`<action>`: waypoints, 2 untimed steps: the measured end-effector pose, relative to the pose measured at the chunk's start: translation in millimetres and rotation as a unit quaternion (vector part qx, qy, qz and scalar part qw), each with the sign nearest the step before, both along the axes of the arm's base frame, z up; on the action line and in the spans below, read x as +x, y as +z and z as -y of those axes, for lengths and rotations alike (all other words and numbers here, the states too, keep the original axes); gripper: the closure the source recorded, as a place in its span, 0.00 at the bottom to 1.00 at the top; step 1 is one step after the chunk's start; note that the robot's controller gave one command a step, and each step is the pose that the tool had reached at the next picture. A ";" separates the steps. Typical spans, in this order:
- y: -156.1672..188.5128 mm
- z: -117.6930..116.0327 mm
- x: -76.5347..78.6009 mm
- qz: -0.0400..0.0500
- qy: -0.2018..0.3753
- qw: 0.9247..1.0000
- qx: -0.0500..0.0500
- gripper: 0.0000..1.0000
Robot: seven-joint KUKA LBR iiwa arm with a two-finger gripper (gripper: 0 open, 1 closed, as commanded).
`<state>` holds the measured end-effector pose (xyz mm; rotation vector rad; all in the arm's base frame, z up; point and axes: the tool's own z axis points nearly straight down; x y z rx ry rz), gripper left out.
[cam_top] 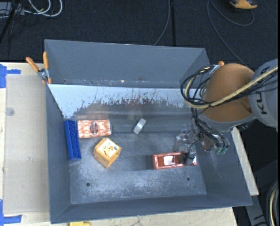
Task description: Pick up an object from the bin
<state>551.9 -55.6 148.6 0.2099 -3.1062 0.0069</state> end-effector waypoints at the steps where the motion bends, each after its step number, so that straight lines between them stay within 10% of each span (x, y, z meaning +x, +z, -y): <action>1: 0.0 -0.1 0.0 0.000 0.000 1.000 0.000 1.00; 2: 122.0 3.2 1.3 -0.002 0.011 1.000 0.000 1.00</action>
Offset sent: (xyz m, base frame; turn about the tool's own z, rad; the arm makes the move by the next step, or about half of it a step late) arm 0.0018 -0.0038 0.1251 -0.0237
